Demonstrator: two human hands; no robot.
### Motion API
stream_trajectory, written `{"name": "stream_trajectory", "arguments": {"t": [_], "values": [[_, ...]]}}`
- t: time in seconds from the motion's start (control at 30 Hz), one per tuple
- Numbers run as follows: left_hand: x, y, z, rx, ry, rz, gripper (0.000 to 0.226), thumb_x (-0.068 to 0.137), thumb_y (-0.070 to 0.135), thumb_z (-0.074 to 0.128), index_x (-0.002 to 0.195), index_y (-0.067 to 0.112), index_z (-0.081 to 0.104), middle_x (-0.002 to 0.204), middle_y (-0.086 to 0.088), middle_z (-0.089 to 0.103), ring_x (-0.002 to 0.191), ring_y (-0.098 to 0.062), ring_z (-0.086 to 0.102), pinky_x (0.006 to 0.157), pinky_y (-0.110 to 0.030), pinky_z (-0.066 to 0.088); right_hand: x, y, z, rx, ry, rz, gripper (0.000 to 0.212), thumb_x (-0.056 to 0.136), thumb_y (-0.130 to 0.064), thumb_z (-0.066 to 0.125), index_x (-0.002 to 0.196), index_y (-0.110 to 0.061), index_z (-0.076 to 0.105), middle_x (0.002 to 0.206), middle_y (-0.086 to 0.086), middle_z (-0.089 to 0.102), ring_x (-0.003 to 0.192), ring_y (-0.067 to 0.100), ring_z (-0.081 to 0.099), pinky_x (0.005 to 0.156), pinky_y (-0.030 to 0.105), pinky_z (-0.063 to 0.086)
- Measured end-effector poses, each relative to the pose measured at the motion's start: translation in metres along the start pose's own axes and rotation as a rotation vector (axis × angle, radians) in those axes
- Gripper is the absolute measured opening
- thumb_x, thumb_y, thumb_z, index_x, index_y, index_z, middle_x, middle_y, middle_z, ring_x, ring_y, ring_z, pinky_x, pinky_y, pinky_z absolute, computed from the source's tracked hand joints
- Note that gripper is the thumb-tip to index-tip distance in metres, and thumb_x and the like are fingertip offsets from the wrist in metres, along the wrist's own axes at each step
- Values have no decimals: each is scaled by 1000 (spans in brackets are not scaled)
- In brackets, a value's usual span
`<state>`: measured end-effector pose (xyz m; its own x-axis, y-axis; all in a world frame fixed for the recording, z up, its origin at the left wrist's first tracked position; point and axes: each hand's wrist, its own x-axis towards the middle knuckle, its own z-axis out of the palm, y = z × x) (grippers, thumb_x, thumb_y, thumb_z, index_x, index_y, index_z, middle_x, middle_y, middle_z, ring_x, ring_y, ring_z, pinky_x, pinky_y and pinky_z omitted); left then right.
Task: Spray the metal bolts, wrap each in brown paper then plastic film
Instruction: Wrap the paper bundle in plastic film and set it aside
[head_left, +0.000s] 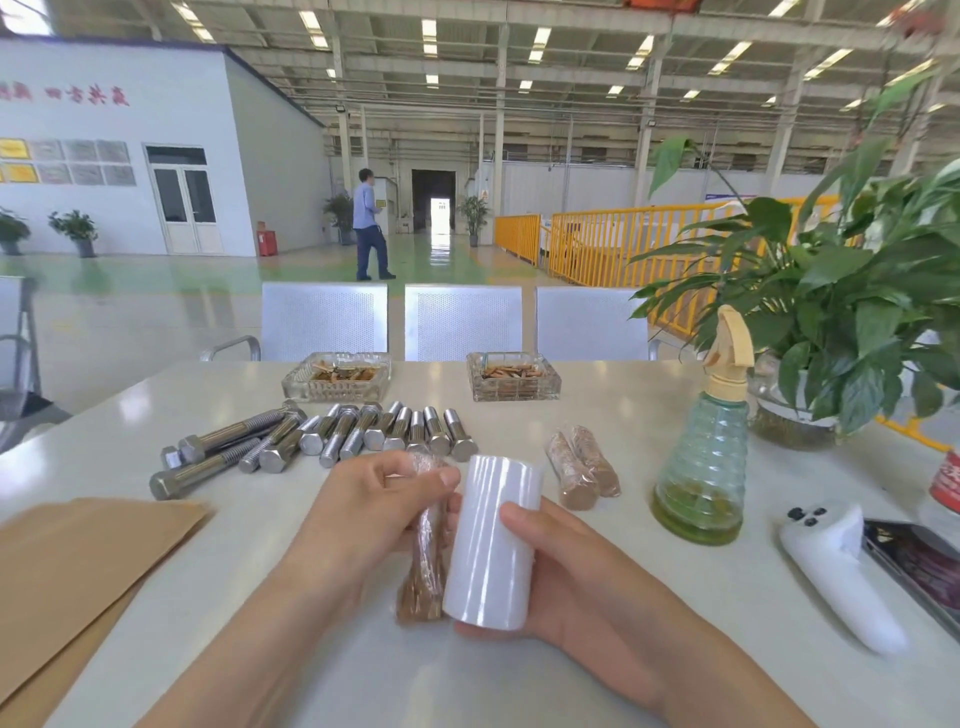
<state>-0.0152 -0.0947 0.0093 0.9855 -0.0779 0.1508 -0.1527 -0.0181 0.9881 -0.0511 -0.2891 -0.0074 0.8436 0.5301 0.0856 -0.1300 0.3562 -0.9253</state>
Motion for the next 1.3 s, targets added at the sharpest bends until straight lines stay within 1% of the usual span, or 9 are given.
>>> {"name": "stream_trajectory", "arguments": {"t": [0.17,0.3,0.43,0.53,0.6,0.73,0.97,1.07,1.3], "values": [[7,-12,14,619,373,423,46,91,43,65,63,20,36,47,6,43,46,-9,40,46,-23,28,-1,1,2,24,-41,20,51,98,-39,65,148,-39,51,149,9,56,130,34,58,102,64,49],[11,-17,24,661,396,371,34,94,50,50,72,27,38,52,3,49,49,-12,47,47,-29,29,0,5,7,37,-49,4,51,99,-37,62,148,-40,50,151,10,54,135,39,55,104,64,48],[10,-21,26,508,314,256,27,102,46,39,86,30,53,68,7,65,68,-7,60,61,-24,44,4,7,6,79,-23,10,53,99,-41,62,150,-30,50,150,11,56,136,37,54,108,65,44],[9,-19,17,367,168,49,36,106,44,41,94,23,68,84,0,72,82,-15,66,87,-39,51,7,8,6,77,-21,25,51,101,-42,60,148,-25,52,147,14,57,135,38,55,106,62,47],[7,-14,1,150,-55,-120,35,106,36,47,105,14,74,103,-15,75,89,-21,68,96,-49,51,7,8,3,76,-20,27,49,103,-41,59,148,-22,53,147,17,57,136,39,54,108,65,44],[7,-5,-33,-34,-513,-180,33,97,21,65,128,11,69,130,-19,68,117,-35,65,102,-44,51,6,7,0,55,-44,31,45,102,-41,60,143,-23,59,147,21,55,139,43,48,109,70,40],[1,-5,-24,24,-358,-149,21,100,18,63,117,7,68,108,-14,75,91,-22,71,82,-37,59,6,7,0,89,8,59,45,105,-38,52,146,-19,56,144,19,59,135,40,54,108,65,45],[-2,-2,-17,96,-297,-83,17,101,16,61,112,3,66,102,-21,75,86,-24,72,71,-34,59,8,9,2,-24,61,-3,46,97,-37,66,141,-23,59,138,17,64,130,38,60,103,66,48],[-1,0,-7,152,-179,96,20,97,12,67,109,-2,60,82,-35,54,76,-25,60,70,-34,58,10,8,-1,-230,295,-112,36,84,-48,74,118,-38,71,120,4,75,111,26,72,86,56,61]]}}
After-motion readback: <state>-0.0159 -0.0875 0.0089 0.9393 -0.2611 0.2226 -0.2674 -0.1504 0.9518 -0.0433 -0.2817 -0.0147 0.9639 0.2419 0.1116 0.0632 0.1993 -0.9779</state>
